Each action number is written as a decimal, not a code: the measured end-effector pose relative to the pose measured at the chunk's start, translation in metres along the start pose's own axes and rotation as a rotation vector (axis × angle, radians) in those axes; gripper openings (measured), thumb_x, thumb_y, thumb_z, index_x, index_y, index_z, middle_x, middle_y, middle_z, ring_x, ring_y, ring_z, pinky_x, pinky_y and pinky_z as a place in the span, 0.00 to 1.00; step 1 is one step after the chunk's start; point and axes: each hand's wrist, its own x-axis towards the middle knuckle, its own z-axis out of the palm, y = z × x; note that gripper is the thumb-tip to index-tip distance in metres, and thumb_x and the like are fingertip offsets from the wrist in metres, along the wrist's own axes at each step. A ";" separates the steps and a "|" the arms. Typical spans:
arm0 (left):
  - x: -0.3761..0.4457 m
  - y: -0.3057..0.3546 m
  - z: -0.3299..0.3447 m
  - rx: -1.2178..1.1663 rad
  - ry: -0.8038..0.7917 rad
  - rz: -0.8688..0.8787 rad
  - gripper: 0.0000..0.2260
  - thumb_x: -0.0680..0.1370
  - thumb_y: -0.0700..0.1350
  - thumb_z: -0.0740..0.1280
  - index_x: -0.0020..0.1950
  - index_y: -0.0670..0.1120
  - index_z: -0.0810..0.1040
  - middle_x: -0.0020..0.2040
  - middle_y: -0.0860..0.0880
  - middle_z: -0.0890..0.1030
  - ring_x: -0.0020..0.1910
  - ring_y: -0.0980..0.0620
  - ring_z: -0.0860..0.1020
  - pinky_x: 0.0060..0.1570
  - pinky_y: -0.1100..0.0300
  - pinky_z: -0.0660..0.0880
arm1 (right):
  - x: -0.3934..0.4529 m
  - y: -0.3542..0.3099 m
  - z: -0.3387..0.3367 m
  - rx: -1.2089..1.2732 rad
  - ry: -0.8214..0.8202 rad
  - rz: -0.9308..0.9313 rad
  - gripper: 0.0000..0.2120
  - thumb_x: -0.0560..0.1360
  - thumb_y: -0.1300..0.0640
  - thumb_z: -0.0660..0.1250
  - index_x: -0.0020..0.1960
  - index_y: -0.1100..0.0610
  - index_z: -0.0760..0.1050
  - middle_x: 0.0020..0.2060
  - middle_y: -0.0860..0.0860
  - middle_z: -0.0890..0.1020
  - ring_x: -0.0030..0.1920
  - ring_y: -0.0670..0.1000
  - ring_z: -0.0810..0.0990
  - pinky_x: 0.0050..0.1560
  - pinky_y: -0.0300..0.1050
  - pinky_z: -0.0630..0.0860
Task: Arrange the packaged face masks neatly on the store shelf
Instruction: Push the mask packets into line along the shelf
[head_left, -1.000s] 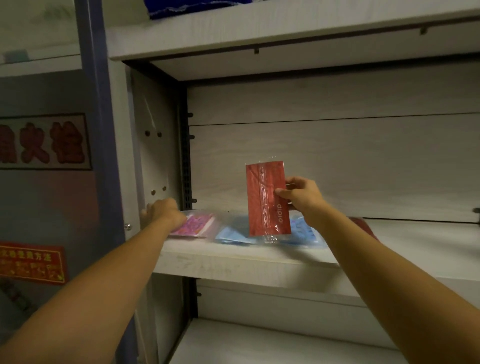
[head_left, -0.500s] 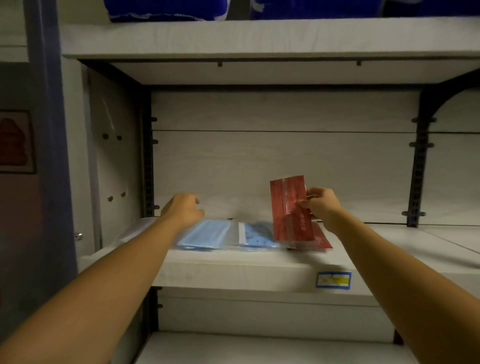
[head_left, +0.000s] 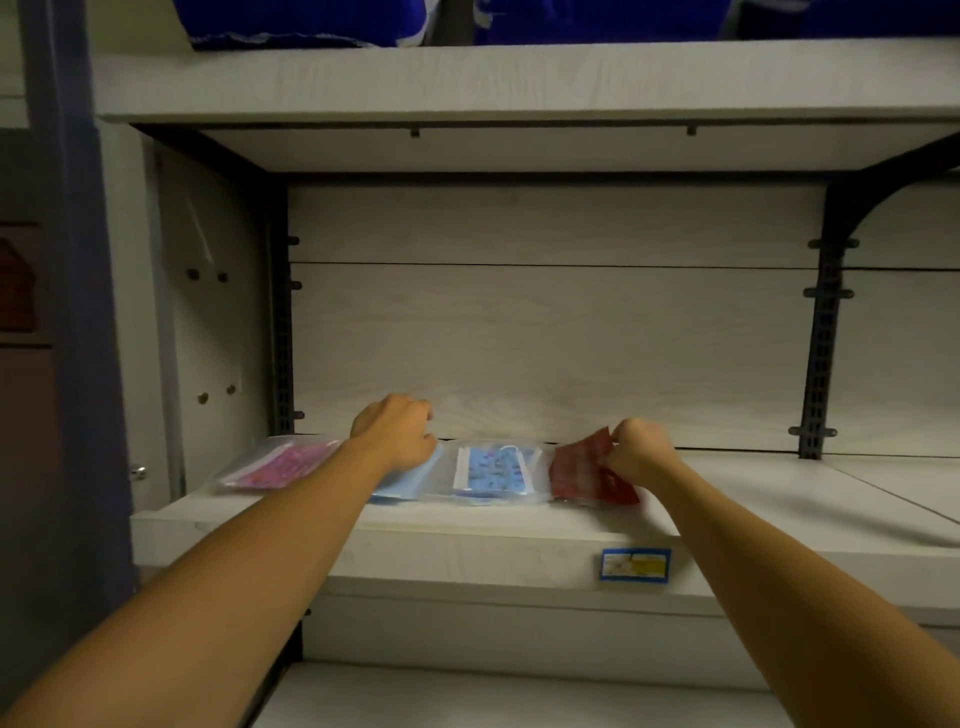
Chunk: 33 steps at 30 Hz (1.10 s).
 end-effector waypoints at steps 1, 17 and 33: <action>0.000 0.003 0.000 0.001 0.000 0.000 0.20 0.79 0.53 0.64 0.70 0.50 0.74 0.68 0.47 0.77 0.63 0.44 0.77 0.59 0.52 0.76 | 0.000 0.000 0.002 -0.028 -0.010 -0.001 0.08 0.78 0.56 0.67 0.42 0.59 0.76 0.39 0.56 0.80 0.38 0.55 0.77 0.34 0.43 0.73; -0.033 0.087 -0.007 -0.012 -0.032 -0.031 0.18 0.80 0.54 0.64 0.68 0.50 0.75 0.67 0.47 0.76 0.63 0.44 0.76 0.59 0.53 0.75 | -0.025 0.051 -0.030 -0.141 0.002 -0.170 0.15 0.76 0.55 0.66 0.61 0.59 0.77 0.57 0.57 0.81 0.54 0.58 0.80 0.54 0.51 0.80; -0.126 0.189 -0.027 -0.057 0.052 0.101 0.13 0.79 0.48 0.62 0.61 0.49 0.80 0.58 0.46 0.81 0.54 0.44 0.79 0.50 0.52 0.78 | -0.143 0.123 -0.092 -0.265 0.038 -0.168 0.17 0.78 0.57 0.65 0.66 0.59 0.72 0.59 0.56 0.78 0.56 0.57 0.78 0.57 0.52 0.79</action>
